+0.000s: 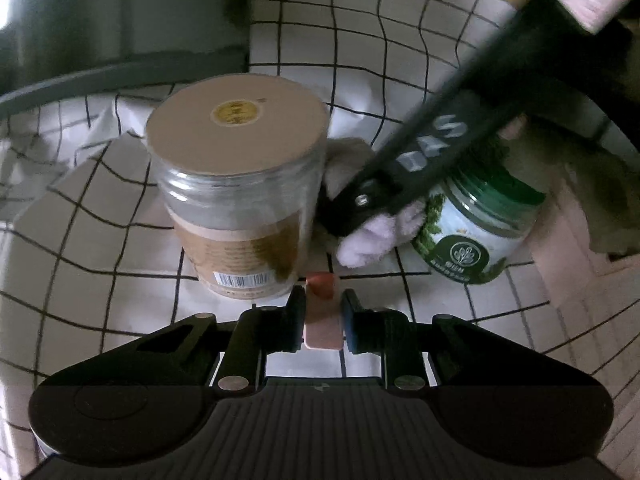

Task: Organize soft objects
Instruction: 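Grasp the small pink block with the left tool while the right tool holds the grey cloth, then carry the grey cloth and pink block with both tools over the pink box, then open both tools to drop the grey cloth and pink block into the box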

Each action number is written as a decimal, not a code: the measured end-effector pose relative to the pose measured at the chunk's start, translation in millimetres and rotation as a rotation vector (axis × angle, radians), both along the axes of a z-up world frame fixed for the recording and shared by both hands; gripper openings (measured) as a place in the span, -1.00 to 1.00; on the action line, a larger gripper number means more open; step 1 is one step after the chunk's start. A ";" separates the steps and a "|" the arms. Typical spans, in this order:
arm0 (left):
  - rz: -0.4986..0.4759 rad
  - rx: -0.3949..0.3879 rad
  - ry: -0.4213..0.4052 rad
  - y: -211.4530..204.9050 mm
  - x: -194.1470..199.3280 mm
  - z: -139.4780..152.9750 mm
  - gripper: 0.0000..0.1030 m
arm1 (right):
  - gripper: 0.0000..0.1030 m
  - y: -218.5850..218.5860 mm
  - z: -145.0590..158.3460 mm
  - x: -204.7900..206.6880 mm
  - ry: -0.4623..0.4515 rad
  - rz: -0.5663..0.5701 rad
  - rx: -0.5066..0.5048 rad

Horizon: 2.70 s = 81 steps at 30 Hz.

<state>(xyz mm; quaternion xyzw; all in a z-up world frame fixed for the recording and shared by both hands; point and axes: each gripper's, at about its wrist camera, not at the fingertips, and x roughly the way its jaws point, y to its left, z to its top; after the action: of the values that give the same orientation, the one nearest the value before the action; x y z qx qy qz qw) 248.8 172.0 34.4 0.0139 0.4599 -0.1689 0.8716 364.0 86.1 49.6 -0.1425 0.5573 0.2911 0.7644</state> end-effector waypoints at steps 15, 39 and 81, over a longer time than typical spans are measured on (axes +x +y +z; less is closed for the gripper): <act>-0.093 -0.065 -0.268 11.1 -39.6 99.5 -0.56 | -0.35 -22.6 69.9 -44.0 -0.170 -0.076 0.067; -0.314 -0.055 -0.350 -131.0 -27.4 153.8 -0.55 | -0.35 -180.3 138.9 -163.7 -0.475 -0.456 0.125; -0.127 -0.343 -0.023 -192.4 66.2 71.0 -0.57 | -0.04 -292.1 6.6 -131.8 -0.511 -0.878 0.267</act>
<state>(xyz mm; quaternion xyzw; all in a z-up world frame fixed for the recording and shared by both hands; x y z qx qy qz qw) 314.9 -20.4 105.4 -0.1041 0.4124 -0.2992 0.8542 232.2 -206.1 56.2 0.1367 0.3182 -0.0321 0.9376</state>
